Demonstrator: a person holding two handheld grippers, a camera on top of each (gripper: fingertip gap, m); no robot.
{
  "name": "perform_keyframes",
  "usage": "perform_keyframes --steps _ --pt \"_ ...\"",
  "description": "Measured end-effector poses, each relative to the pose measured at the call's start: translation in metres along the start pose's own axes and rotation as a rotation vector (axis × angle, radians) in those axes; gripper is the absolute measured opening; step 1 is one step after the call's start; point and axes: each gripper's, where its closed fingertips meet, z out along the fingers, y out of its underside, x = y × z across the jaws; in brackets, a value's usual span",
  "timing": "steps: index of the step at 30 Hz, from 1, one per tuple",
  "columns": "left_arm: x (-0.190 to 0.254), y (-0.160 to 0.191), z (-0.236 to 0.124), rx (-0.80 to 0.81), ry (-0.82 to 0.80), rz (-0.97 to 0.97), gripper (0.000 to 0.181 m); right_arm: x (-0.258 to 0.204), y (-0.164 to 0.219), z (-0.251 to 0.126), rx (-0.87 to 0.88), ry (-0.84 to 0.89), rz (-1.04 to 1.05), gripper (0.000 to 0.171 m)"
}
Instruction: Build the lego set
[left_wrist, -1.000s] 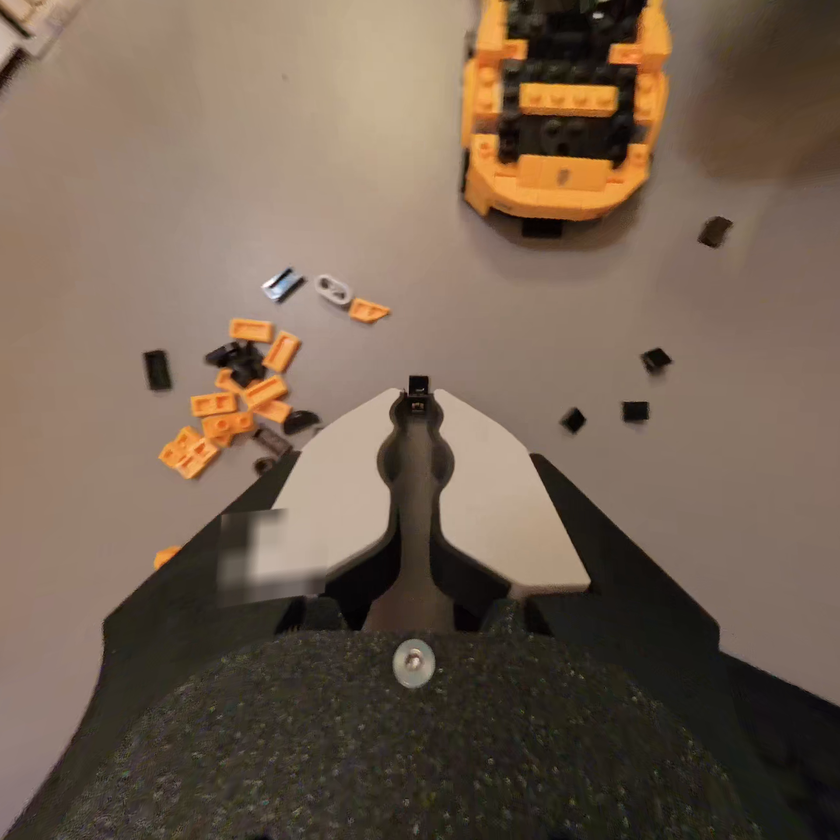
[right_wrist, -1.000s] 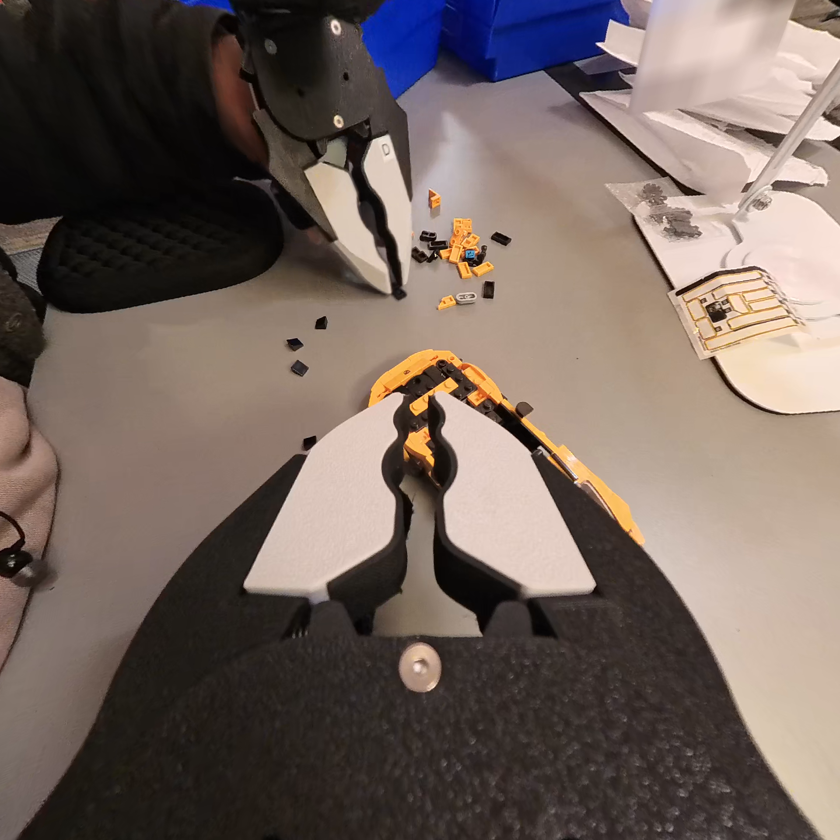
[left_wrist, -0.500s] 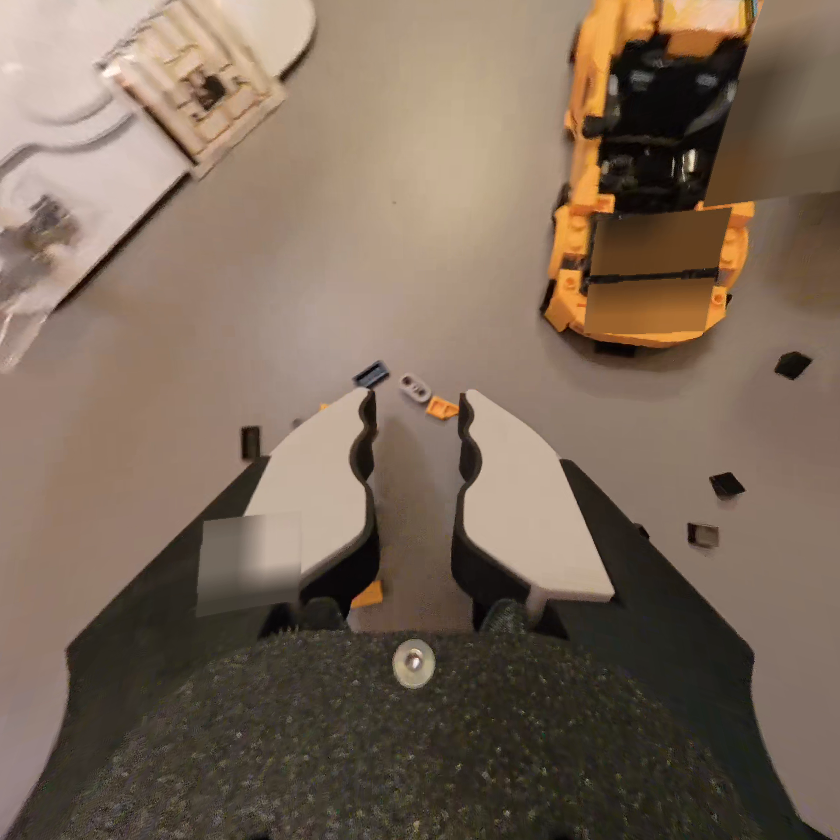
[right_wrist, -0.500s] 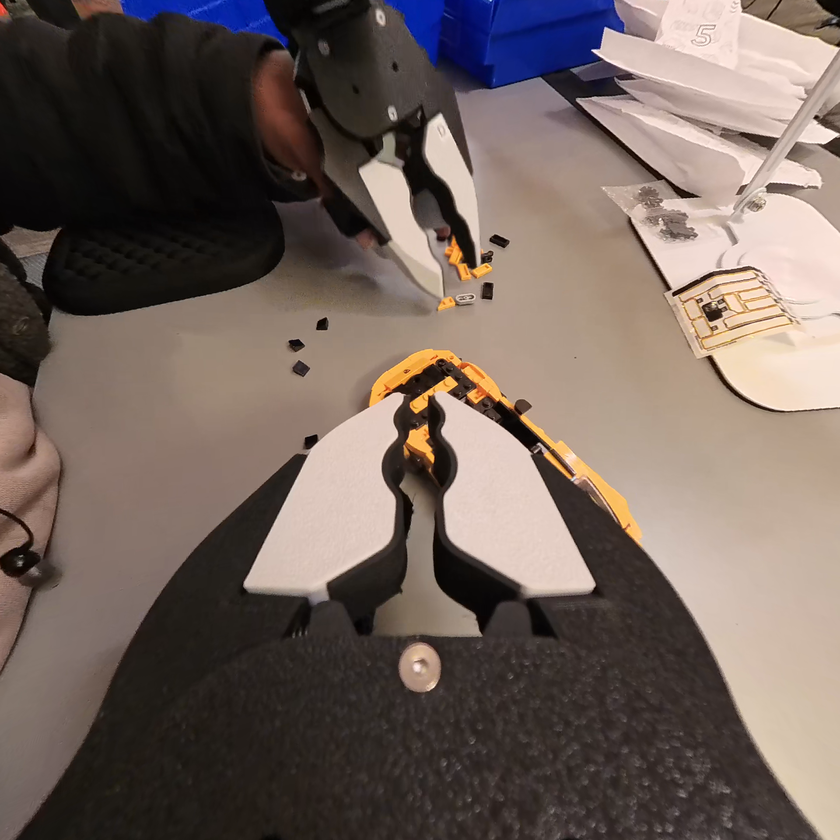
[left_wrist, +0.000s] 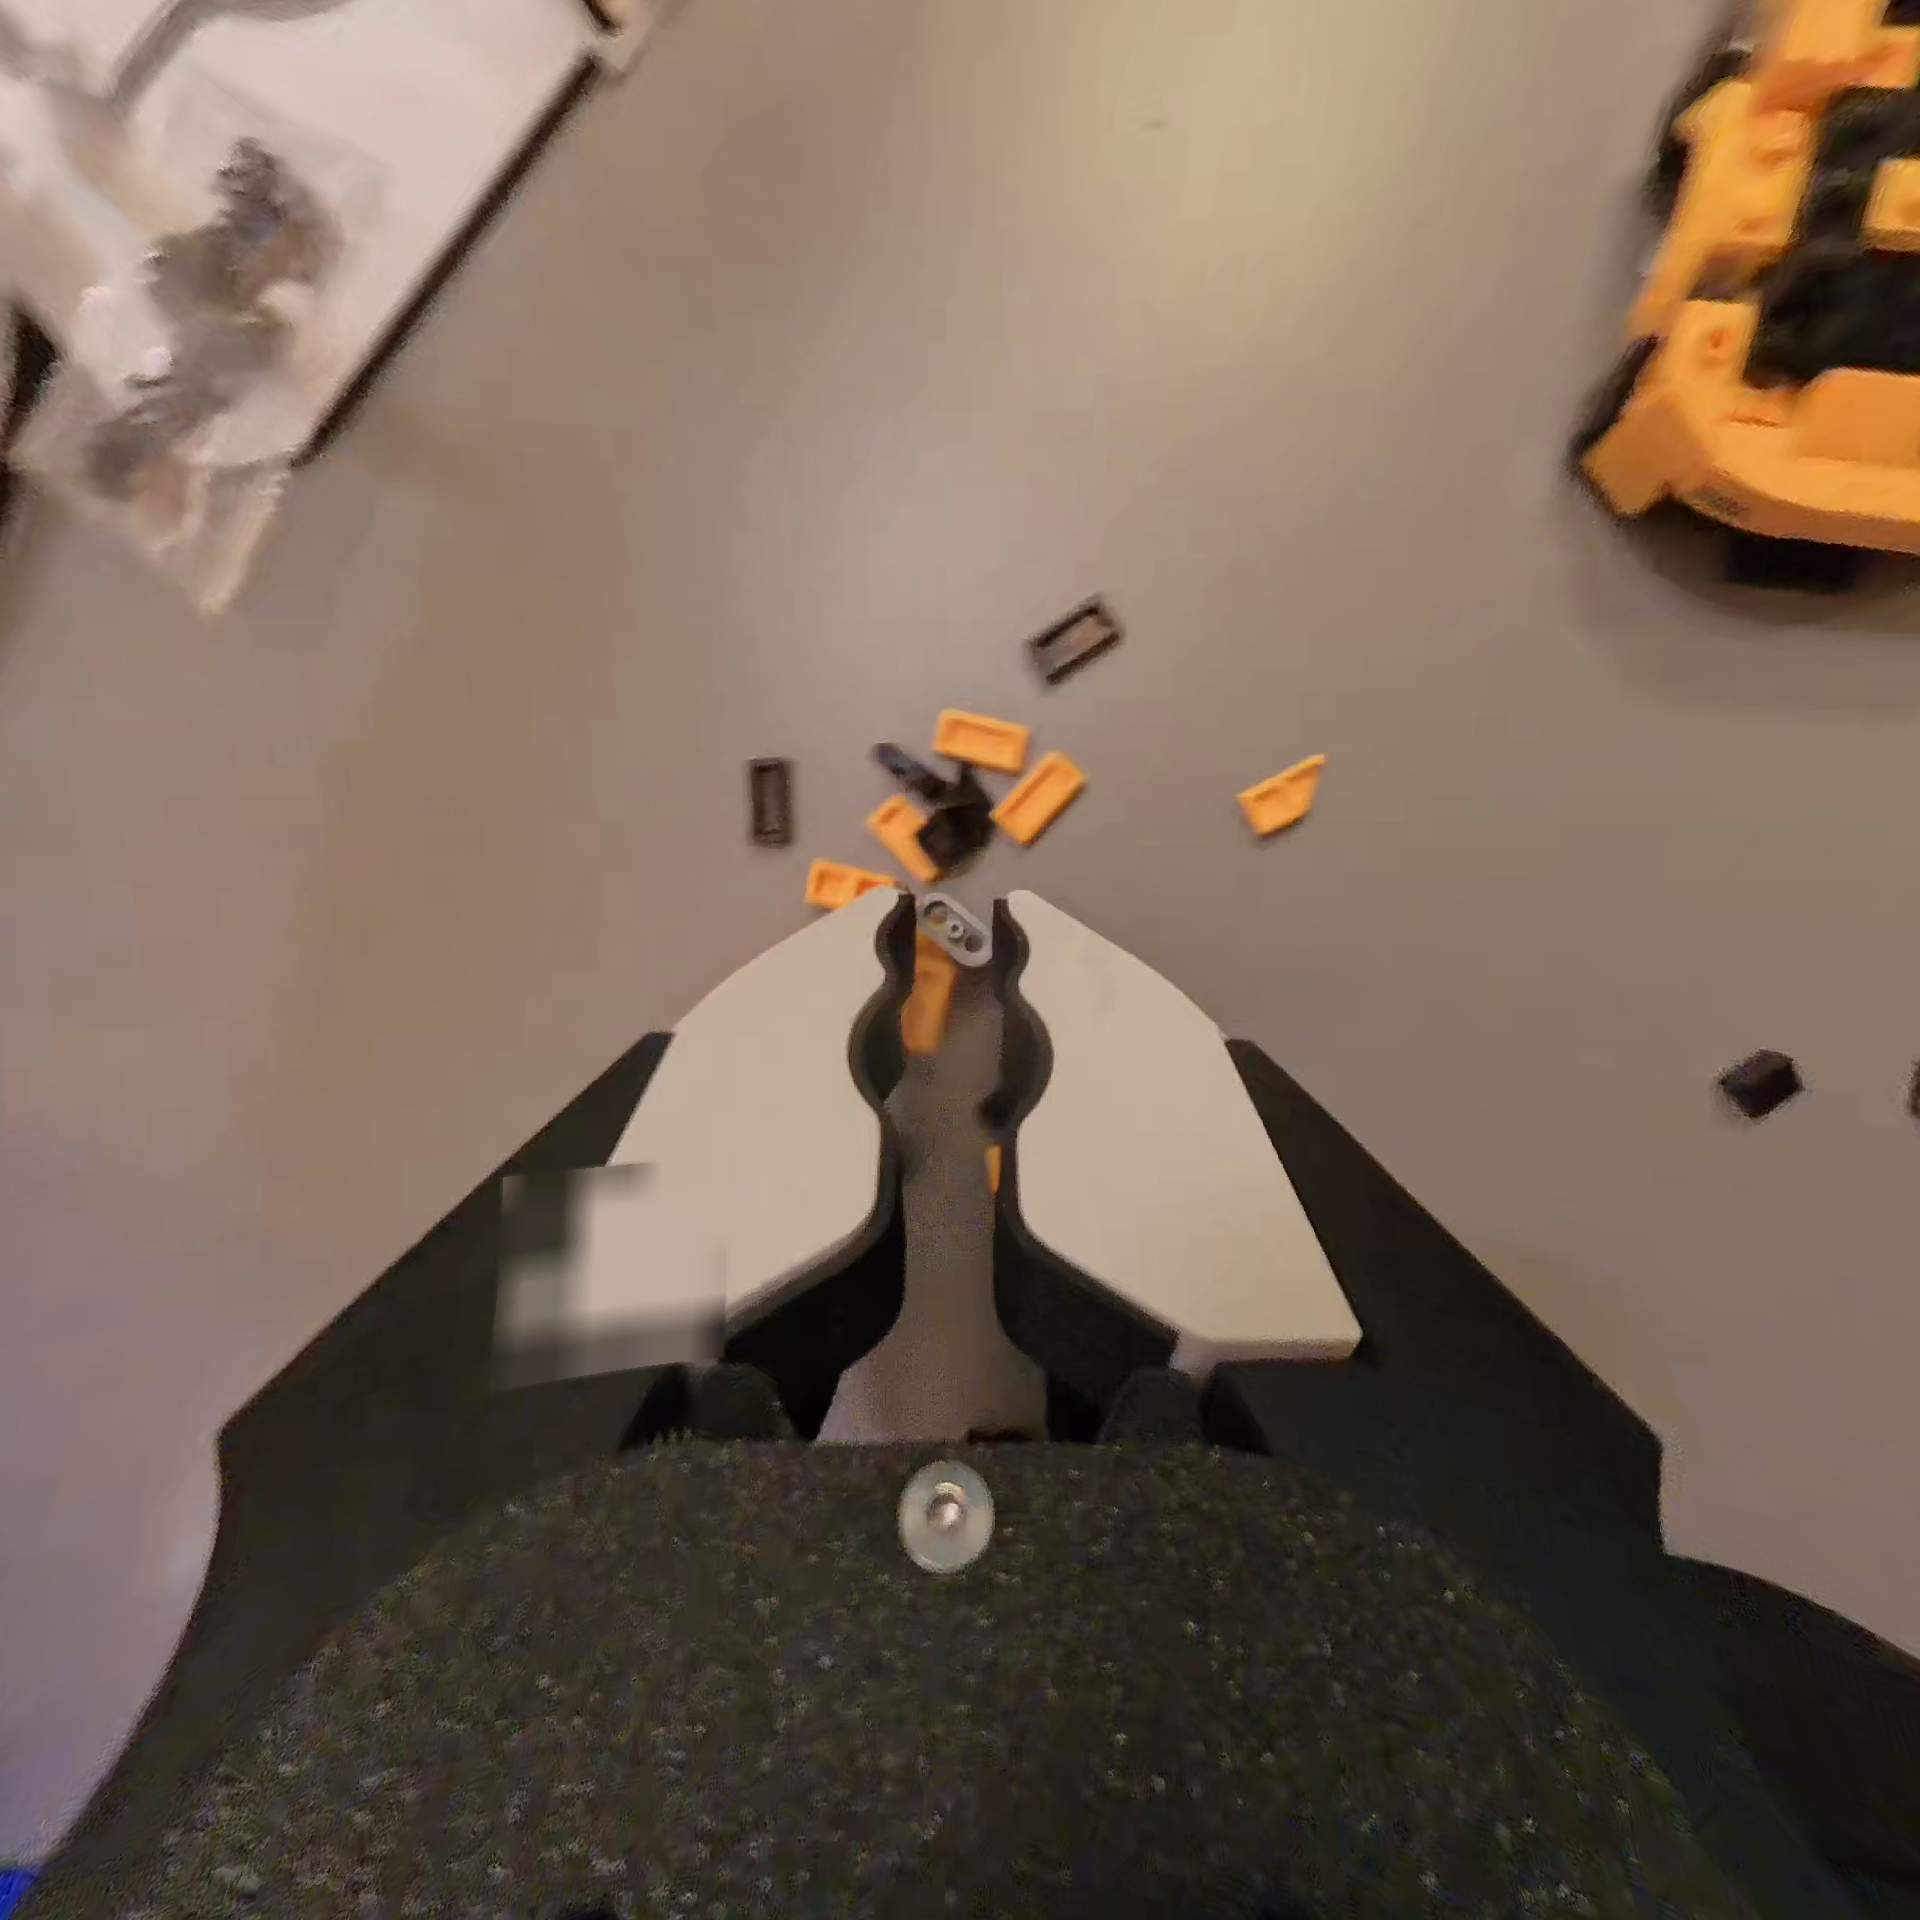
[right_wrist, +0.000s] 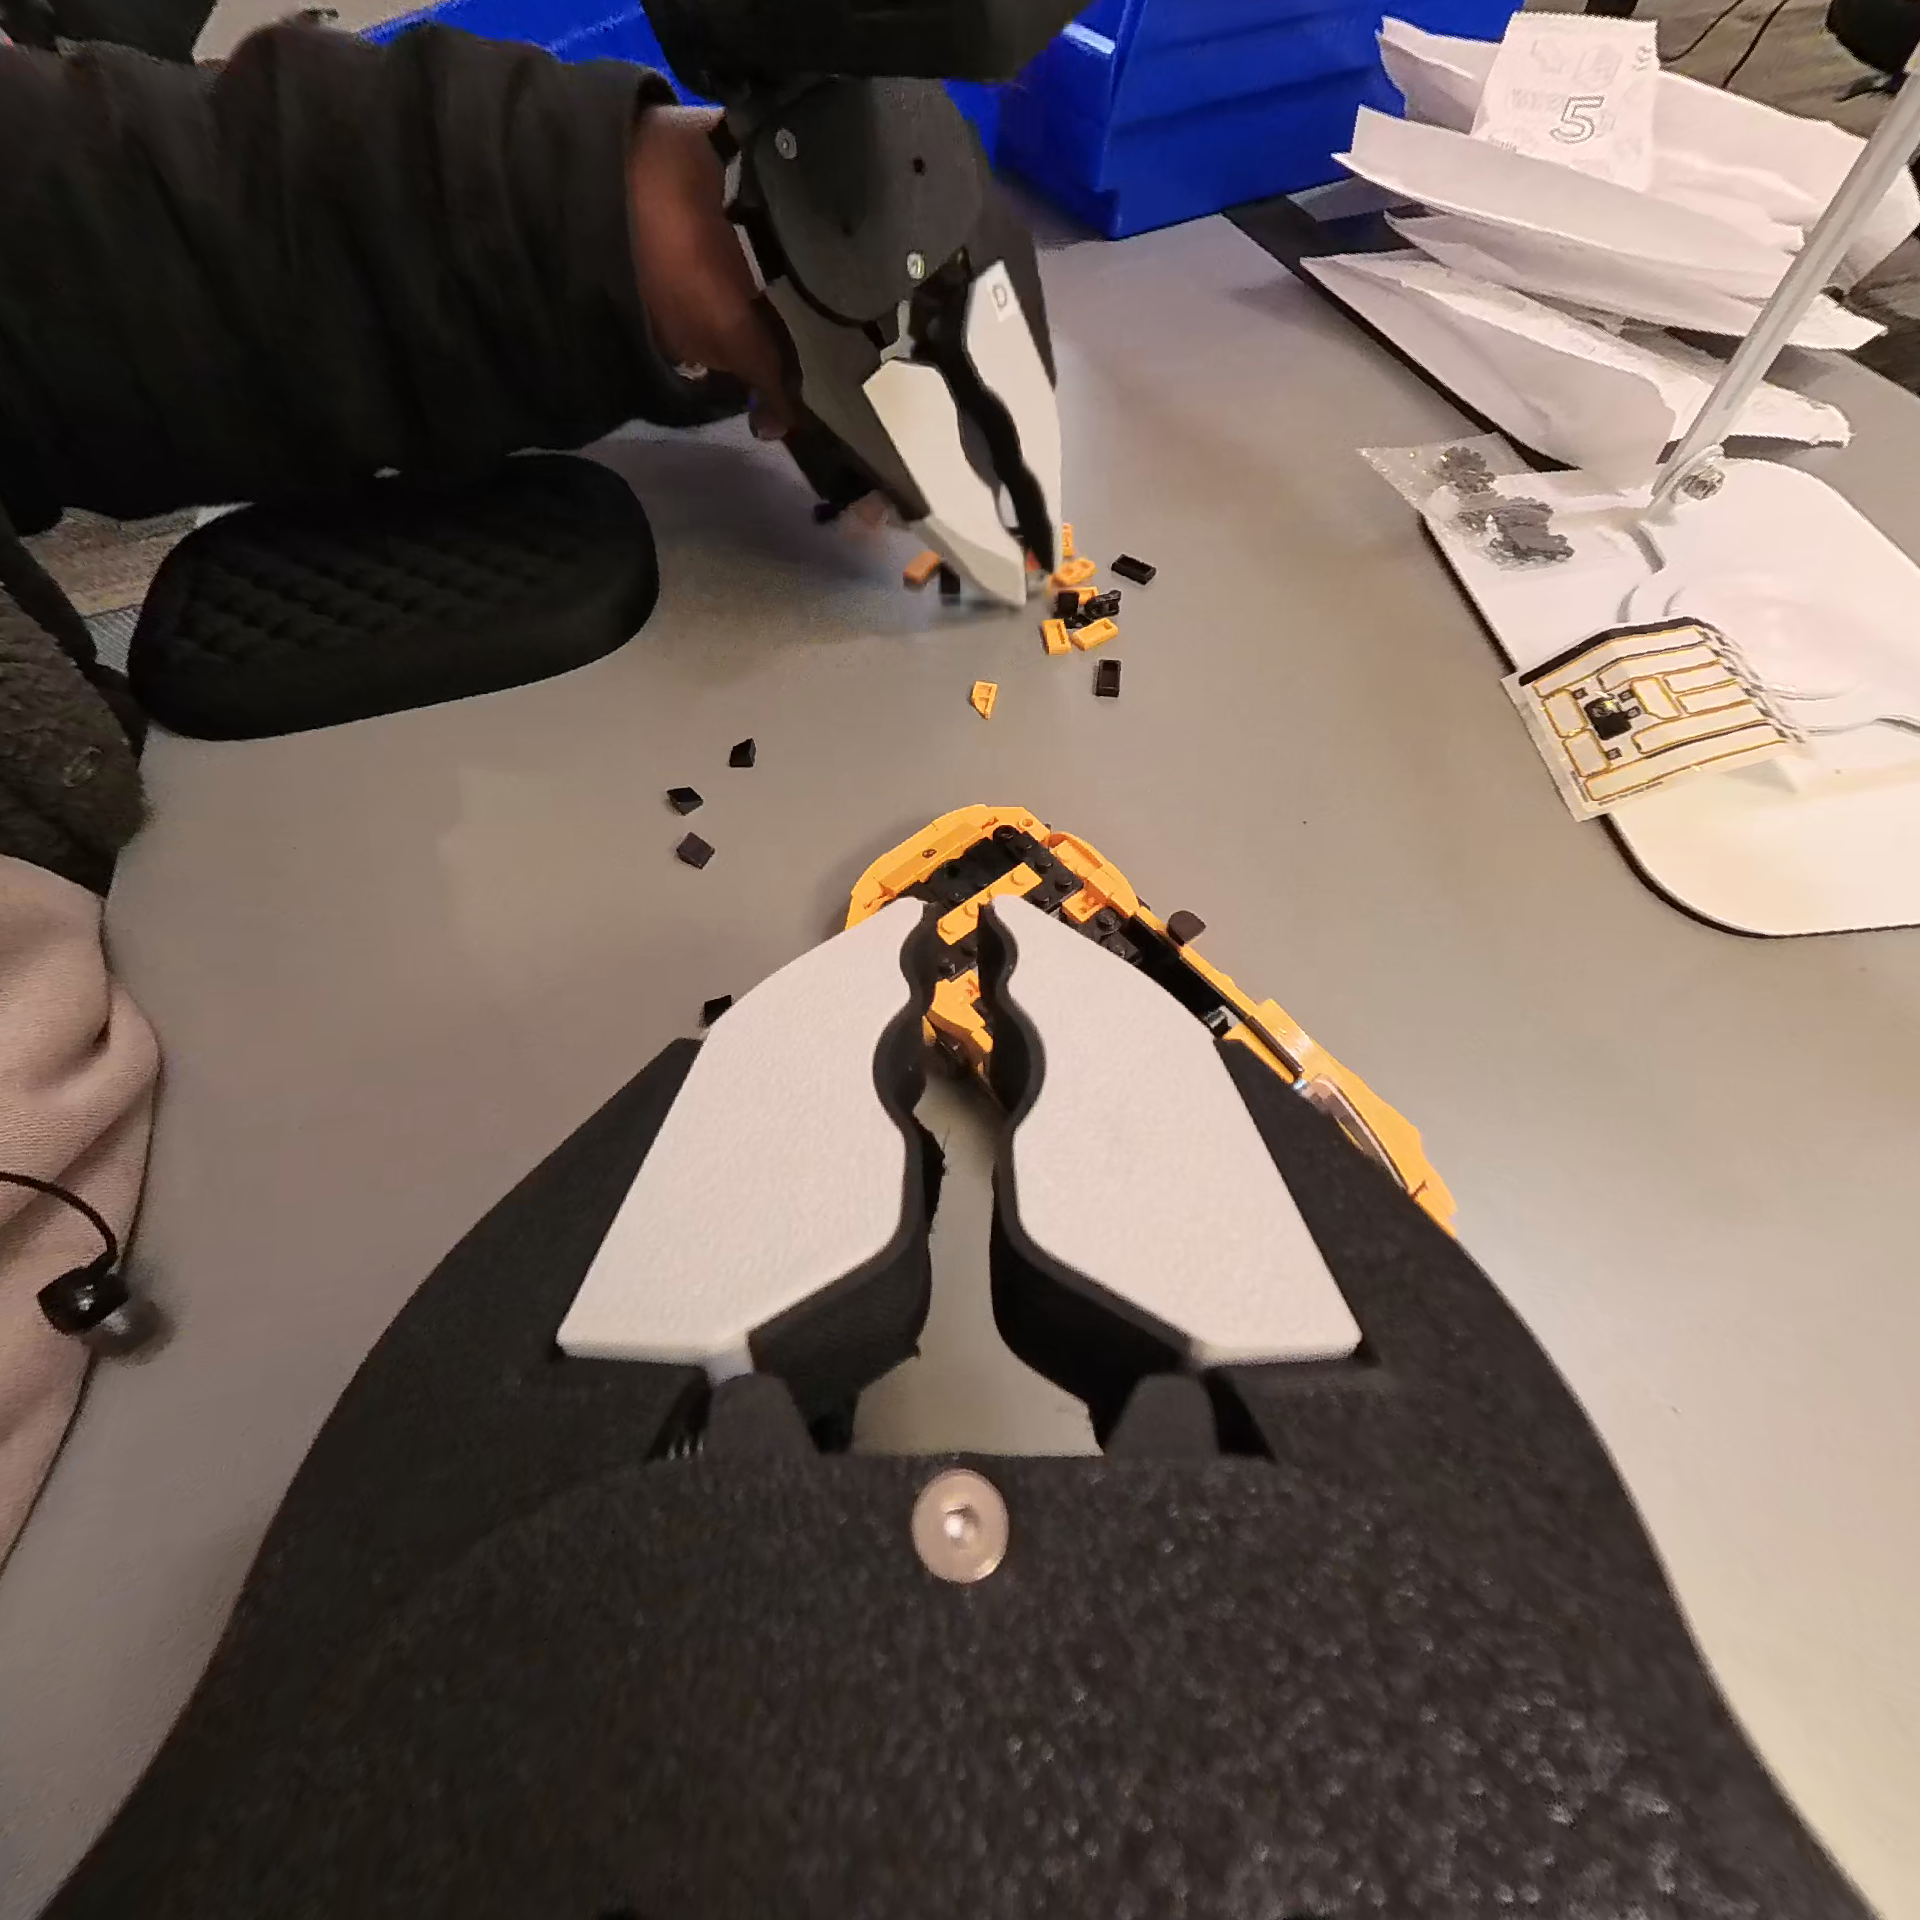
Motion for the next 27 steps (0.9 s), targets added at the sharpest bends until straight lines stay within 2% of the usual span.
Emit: perform_keyframes --steps 3,6,10,13,15,19,22,27 --pt "-0.004 -0.011 -0.008 0.054 0.0 -0.035 0.019 0.0 0.0 0.0 -0.001 0.0 0.001 0.006" --pt "0.028 -0.027 -0.01 0.117 0.146 -0.009 0.02 0.0 0.0 0.0 -0.001 0.0 0.002 0.006" --pt "0.059 -0.027 0.0 0.082 0.259 0.06 0.019 0.0 0.0 0.0 -0.001 -0.002 0.004 0.006" --pt "0.058 -0.022 0.006 0.049 0.267 0.055 0.008 0.0 0.0 0.0 0.001 -0.001 0.005 0.006" --pt "0.054 -0.017 0.005 0.024 0.265 0.046 0.007 0.001 0.0 -0.001 0.004 -0.001 0.006 0.006" --pt "0.021 -0.008 -0.004 -0.005 0.145 -0.007 0.007 0.001 -0.001 -0.002 0.008 -0.002 0.007 0.006" --pt "0.006 -0.006 -0.008 -0.028 0.101 -0.039 0.027 0.0 0.0 -0.001 0.007 -0.006 0.007 0.006" --pt "0.014 -0.024 0.0 -0.007 0.137 0.023 0.025 0.0 0.0 -0.001 0.007 -0.004 0.007 0.006"
